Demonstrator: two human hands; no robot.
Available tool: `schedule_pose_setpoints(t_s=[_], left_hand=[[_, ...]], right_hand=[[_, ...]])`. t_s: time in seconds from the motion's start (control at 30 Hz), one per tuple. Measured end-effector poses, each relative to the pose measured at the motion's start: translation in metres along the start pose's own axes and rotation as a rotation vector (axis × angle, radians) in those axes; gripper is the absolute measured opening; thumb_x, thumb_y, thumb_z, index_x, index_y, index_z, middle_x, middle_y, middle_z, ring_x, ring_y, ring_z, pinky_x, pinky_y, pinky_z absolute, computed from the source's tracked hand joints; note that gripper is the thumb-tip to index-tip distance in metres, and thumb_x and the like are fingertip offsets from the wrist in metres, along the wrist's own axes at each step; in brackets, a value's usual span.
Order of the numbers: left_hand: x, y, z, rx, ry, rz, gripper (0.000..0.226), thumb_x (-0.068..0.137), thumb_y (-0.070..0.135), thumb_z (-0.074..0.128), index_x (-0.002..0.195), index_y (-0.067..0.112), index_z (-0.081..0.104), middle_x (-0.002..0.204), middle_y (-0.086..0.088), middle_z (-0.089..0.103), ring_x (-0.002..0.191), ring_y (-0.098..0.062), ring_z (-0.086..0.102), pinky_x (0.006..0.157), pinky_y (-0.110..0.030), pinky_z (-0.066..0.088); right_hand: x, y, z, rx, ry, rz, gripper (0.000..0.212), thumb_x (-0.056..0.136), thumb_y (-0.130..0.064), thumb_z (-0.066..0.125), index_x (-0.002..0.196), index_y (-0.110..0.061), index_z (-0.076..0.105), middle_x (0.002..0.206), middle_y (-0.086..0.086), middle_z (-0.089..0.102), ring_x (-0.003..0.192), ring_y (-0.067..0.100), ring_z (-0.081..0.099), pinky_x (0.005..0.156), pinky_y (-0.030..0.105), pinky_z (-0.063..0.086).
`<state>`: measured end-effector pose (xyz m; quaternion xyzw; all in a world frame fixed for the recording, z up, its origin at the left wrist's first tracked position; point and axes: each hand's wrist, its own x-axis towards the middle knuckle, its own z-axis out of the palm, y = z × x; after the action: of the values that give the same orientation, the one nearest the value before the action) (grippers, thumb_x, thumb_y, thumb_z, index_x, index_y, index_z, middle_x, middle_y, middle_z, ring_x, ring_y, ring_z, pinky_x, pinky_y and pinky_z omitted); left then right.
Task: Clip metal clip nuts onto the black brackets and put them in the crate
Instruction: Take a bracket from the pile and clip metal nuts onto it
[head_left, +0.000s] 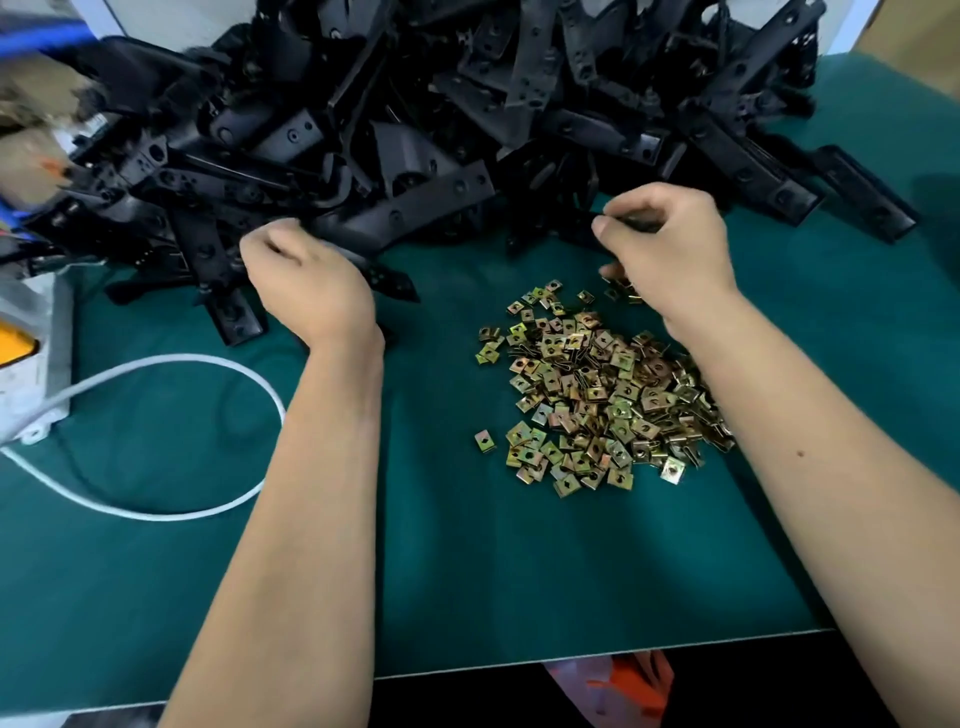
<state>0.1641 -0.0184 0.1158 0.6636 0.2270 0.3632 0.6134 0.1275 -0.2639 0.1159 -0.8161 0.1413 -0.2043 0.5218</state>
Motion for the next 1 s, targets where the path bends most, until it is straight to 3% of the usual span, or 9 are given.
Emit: schedule_pose_setpoints(t_s=[0.1, 0.23, 0.33, 0.43, 0.6, 0.73, 0.83, 0.9, 1.0], left_hand=[[0.006, 0.002, 0.000, -0.156, -0.029, -0.118, 0.050, 0.113, 0.023, 0.032, 0.090, 0.004, 0.073, 0.077, -0.001, 0.061, 0.066, -0.005, 0.054, 0.068, -0.017, 0.045], [0.007, 0.008, 0.000, -0.456, -0.105, -0.349, 0.049, 0.110, 0.039, 0.043, 0.085, 0.007, 0.071, 0.075, -0.006, 0.063, 0.070, -0.021, 0.060, 0.070, -0.032, 0.054], [0.005, 0.013, 0.000, -0.777, -0.303, -0.510, 0.027, 0.106, 0.023, 0.058, 0.091, 0.002, 0.065, 0.074, -0.009, 0.065, 0.064, -0.017, 0.062, 0.071, -0.032, 0.061], [-0.003, 0.015, 0.001, -0.925, -0.459, -0.642, 0.008, 0.101, 0.007, 0.063, 0.096, 0.001, 0.066, 0.084, -0.012, 0.073, 0.075, -0.019, 0.071, 0.078, -0.031, 0.062], [-0.021, 0.013, 0.001, -0.980, -0.629, -0.837, 0.004, 0.097, 0.001, 0.062, 0.093, 0.004, 0.063, 0.082, -0.011, 0.071, 0.081, -0.022, 0.075, 0.086, -0.034, 0.061], [-0.034, 0.008, 0.008, -0.933, -0.688, -0.850, 0.023, 0.094, -0.012, 0.058, 0.095, 0.011, 0.054, 0.080, -0.011, 0.071, 0.078, -0.018, 0.073, 0.073, -0.028, 0.062], [-0.040, 0.004, 0.015, -0.914, -0.651, -0.830, 0.051, 0.087, -0.019, 0.061, 0.131, 0.005, 0.048, 0.078, -0.013, 0.066, 0.075, -0.021, 0.074, 0.067, -0.029, 0.062], [-0.042, 0.002, 0.017, -0.827, -0.694, -0.749, 0.043, 0.086, -0.021, 0.061, 0.117, 0.008, 0.052, 0.072, -0.010, 0.060, 0.077, -0.021, 0.073, 0.068, -0.029, 0.062], [-0.046, 0.000, 0.017, -0.700, -0.737, -0.690, 0.039, 0.085, -0.023, 0.059, 0.092, 0.015, 0.052, 0.071, -0.011, 0.065, 0.072, -0.020, 0.073, 0.074, -0.030, 0.062]], right_hand=[[0.002, 0.012, -0.005, -0.410, 0.020, -0.191, 0.029, 0.090, -0.035, 0.076, 0.117, -0.024, 0.075, 0.120, 0.001, 0.064, 0.116, 0.024, 0.058, 0.101, 0.030, 0.043], [-0.014, -0.001, -0.002, -0.510, -0.048, -0.573, 0.018, 0.090, -0.034, 0.076, 0.107, -0.025, 0.078, 0.107, -0.004, 0.068, 0.111, 0.025, 0.049, 0.093, 0.034, 0.036], [-0.030, -0.013, 0.014, -0.615, -0.242, -0.712, 0.021, 0.089, -0.050, 0.074, 0.102, -0.034, 0.079, 0.107, -0.013, 0.068, 0.112, 0.021, 0.046, 0.089, 0.036, 0.025], [-0.039, -0.016, 0.030, -0.701, -0.463, -0.679, 0.029, 0.090, -0.059, 0.067, 0.109, -0.040, 0.077, 0.110, -0.015, 0.065, 0.116, 0.017, 0.041, 0.093, 0.040, 0.023], [-0.037, -0.015, 0.038, -0.647, -0.539, -0.651, 0.018, 0.090, -0.053, 0.072, 0.104, -0.044, 0.075, 0.101, -0.019, 0.058, 0.111, 0.013, 0.038, 0.092, 0.039, 0.022], [-0.041, -0.013, 0.034, -0.499, -0.575, -0.630, 0.010, 0.089, -0.033, 0.079, 0.097, -0.034, 0.073, 0.092, -0.021, 0.060, 0.106, 0.011, 0.048, 0.100, 0.043, 0.033], [-0.041, -0.011, 0.028, -0.370, -0.545, -0.586, 0.011, 0.090, -0.018, 0.078, 0.099, -0.024, 0.074, 0.091, -0.016, 0.064, 0.091, 0.009, 0.059, 0.093, 0.034, 0.047], [-0.040, -0.010, 0.023, -0.284, -0.506, -0.547, 0.015, 0.092, -0.009, 0.075, 0.104, -0.016, 0.076, 0.094, -0.008, 0.068, 0.084, 0.005, 0.060, 0.083, 0.023, 0.050], [-0.038, -0.008, 0.017, -0.285, -0.456, -0.514, 0.021, 0.097, -0.006, 0.067, 0.113, -0.016, 0.077, 0.097, -0.008, 0.063, 0.083, -0.002, 0.055, 0.077, 0.009, 0.041]])
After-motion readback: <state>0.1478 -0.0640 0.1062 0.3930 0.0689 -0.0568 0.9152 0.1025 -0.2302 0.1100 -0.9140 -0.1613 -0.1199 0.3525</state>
